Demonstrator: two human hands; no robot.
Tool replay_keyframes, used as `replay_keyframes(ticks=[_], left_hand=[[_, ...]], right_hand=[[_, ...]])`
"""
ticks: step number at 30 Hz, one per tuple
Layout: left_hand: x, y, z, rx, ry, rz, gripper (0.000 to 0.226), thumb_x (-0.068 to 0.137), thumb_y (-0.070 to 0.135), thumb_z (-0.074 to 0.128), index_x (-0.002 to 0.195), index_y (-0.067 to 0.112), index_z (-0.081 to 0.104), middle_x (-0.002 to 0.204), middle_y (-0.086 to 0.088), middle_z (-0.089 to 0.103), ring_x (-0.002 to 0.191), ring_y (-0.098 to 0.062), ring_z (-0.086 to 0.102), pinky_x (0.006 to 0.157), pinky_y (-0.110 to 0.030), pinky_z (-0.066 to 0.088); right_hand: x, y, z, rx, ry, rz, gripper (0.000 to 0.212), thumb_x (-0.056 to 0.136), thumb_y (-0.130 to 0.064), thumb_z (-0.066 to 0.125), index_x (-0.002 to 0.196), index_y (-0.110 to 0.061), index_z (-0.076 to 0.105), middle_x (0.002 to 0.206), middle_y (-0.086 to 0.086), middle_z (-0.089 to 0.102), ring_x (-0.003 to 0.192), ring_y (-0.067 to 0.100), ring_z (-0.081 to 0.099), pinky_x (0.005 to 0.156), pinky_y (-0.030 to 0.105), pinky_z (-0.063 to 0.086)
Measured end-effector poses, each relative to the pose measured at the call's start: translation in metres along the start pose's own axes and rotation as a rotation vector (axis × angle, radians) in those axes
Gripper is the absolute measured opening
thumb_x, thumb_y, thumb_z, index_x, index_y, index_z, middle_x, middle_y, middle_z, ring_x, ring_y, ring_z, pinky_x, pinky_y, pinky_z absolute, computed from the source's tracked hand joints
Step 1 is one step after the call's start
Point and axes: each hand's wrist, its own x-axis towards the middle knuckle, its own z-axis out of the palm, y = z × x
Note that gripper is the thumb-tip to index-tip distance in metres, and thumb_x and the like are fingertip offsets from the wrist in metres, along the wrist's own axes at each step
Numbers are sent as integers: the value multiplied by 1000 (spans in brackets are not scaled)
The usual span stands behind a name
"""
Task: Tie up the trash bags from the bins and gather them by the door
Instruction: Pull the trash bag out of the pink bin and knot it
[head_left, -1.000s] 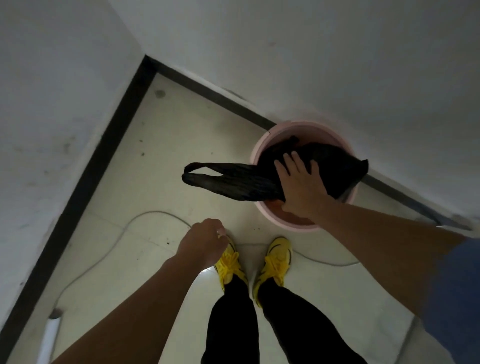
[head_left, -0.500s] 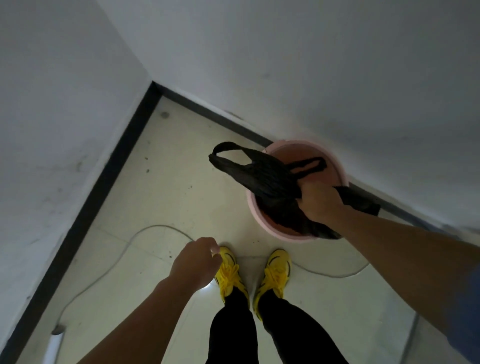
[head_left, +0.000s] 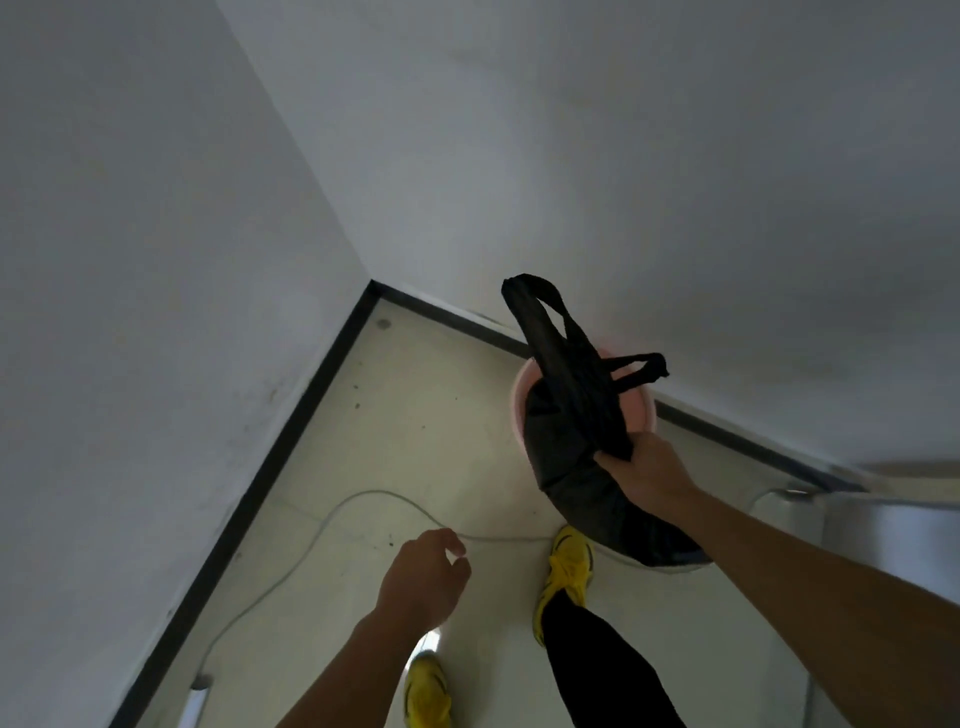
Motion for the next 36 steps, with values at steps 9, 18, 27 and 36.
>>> replay_keyframes(ticks=[9,18,27,36], left_hand=[[-72,-120,43,112,-54,59,22,92,29,53,111,19,62,106,-4,62,105,-21,59,88,-27,44],[-154,-217,116,69,-62,-31,6,89,27,56,88,31,52,95,0,59,102,-19,61,86,-26,45],[-141,-297,231,95,-63,-148,12,88,23,57,98,21,65,93,-5,65,89,-22,63,75,-26,45],[5,-367,303,-37,102,-95,27,89,22,62,115,13,63,116,-9,63,103,-23,61,87,-26,45]], right_hand=[[-114,14,108,12,24,77,31,93,-33,62,89,-3,68,74,11,65,69,27,60,57,31,42],[-211,48,213,-94,-104,3,33,95,-39,56,102,-9,67,94,12,69,87,31,65,65,30,43],[-234,106,345,-130,-168,-217,28,96,-33,55,112,-12,65,98,11,70,91,30,65,67,28,40],[-140,203,446,55,-19,-11,24,91,-27,64,103,-6,69,92,13,69,85,28,65,67,29,41]])
